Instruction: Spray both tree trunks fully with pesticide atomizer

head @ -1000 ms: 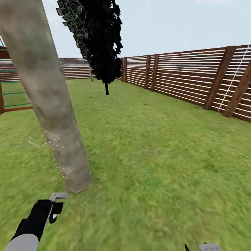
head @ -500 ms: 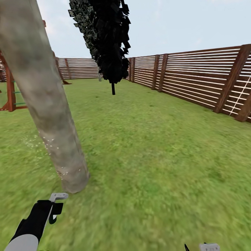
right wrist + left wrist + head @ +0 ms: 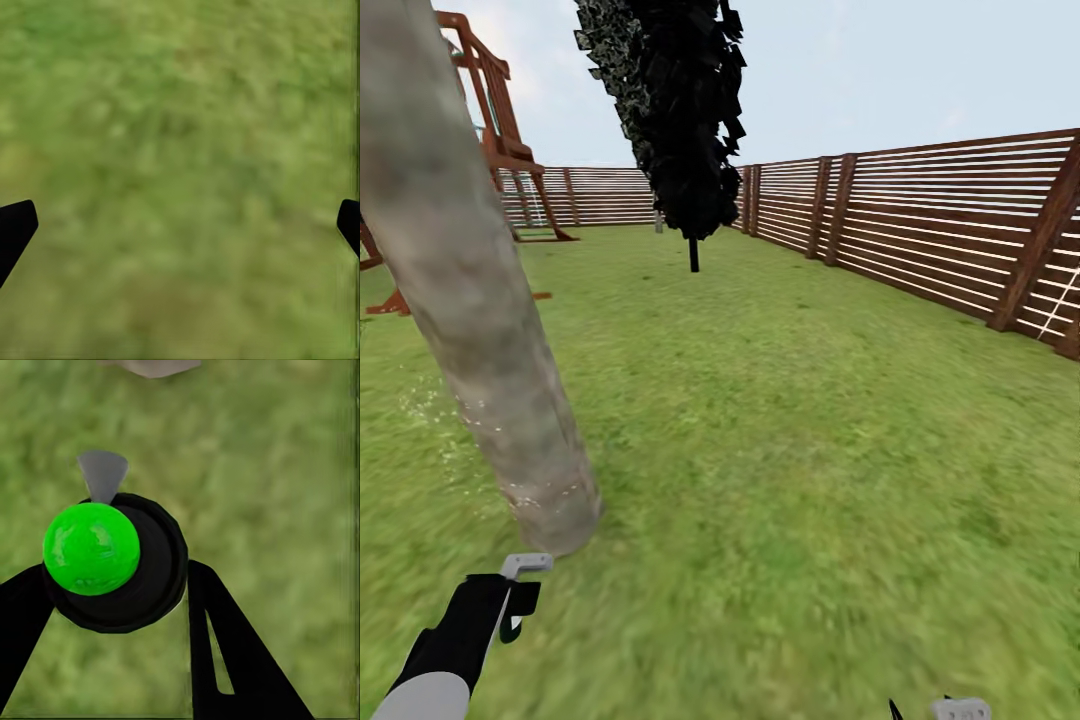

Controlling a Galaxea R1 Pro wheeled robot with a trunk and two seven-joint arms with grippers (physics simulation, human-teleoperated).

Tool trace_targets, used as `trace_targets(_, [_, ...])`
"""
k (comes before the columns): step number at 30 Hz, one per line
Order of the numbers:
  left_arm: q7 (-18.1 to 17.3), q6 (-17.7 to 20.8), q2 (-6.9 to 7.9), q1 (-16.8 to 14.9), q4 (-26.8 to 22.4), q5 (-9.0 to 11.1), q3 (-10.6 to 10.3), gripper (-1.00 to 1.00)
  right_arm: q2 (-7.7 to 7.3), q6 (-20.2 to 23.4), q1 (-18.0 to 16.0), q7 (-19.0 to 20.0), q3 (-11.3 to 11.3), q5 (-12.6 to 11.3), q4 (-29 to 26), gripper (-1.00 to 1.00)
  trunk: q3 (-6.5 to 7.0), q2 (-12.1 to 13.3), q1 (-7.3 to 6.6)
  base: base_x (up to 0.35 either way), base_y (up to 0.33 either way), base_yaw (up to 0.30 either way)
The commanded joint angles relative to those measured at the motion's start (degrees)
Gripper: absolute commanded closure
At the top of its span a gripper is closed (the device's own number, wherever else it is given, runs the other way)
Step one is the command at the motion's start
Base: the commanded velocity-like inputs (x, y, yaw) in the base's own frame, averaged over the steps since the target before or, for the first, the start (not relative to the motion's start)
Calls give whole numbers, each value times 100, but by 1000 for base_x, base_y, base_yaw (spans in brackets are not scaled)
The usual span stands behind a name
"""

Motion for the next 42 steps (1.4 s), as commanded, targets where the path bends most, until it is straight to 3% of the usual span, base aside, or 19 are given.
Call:
trace_targets(1, [0,0,0,0,0,-1,0,100,0,0,1,0,0,0,0,-100,0,0,0,2,-273,168])
trace_targets(13, [0,4,0,0,0,-1,4,100,0,0,1,0,0,0,0,-100,0,0,0,78,-269,258])
trace_targets(23, [0,1,0,0,0,5,5,100,0,0,3,0,0,0,0,-100,0,0,0,167,-232,33])
trace_targets(42, [0,9,-8,0,0,7,0,100,0,0,1,0,0,0,0,-100,0,0,0,87,-251,272])
